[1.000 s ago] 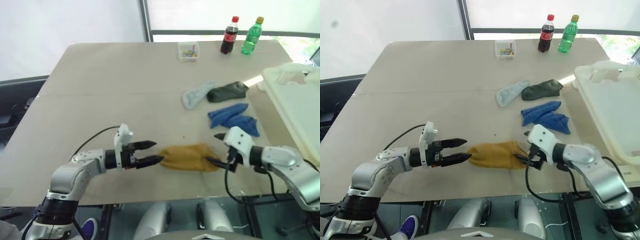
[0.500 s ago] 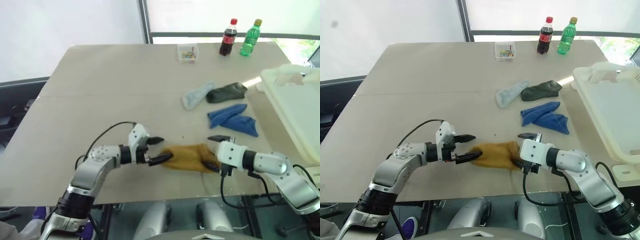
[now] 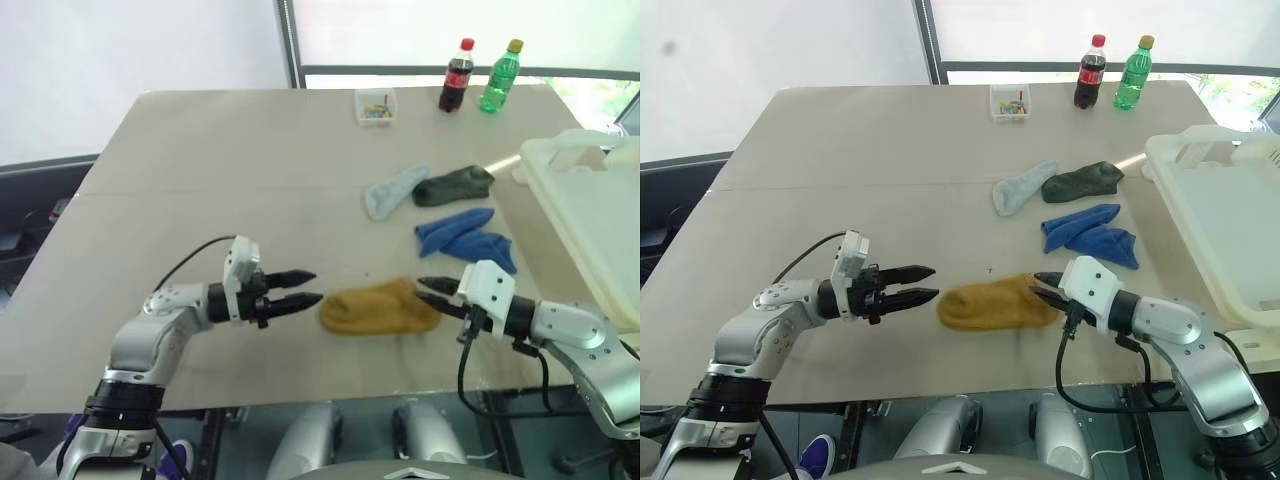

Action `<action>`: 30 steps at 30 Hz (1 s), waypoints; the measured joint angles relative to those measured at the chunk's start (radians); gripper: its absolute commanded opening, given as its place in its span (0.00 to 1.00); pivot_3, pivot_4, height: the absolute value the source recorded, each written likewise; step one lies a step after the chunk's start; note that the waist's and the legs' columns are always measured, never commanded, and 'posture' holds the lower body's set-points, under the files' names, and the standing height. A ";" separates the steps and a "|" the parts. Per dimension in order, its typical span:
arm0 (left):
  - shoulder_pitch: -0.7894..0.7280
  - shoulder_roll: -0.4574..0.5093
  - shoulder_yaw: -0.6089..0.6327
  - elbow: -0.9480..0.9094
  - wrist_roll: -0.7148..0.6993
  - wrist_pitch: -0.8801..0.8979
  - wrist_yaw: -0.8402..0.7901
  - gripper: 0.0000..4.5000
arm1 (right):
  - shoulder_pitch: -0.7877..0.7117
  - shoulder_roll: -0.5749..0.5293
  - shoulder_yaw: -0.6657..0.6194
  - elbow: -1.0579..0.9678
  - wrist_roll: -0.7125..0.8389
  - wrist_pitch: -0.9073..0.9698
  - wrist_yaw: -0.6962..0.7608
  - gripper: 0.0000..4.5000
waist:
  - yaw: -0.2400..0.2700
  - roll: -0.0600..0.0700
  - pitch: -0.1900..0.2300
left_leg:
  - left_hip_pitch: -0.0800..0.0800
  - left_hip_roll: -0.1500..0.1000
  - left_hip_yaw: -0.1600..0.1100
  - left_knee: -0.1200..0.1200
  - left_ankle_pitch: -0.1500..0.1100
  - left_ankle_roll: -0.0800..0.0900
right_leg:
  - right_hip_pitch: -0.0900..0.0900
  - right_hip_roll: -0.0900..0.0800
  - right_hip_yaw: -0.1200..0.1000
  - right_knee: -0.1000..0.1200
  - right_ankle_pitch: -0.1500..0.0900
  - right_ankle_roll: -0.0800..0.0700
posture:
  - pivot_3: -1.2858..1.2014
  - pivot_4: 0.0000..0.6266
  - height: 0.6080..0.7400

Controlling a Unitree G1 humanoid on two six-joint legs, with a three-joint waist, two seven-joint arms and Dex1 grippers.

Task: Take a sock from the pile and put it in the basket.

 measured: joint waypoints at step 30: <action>-0.058 0.113 -0.057 -0.029 -0.098 0.447 0.001 0.99 | -0.040 0.048 0.142 0.199 -0.174 -0.123 -0.002 0.00 | -0.002 0.000 0.000 | 0.001 0.000 0.000 0.000 0.000 0.000 | 0.000 0.000 0.000 0.001 0.000 0.000 | 0.52 0.24 1.00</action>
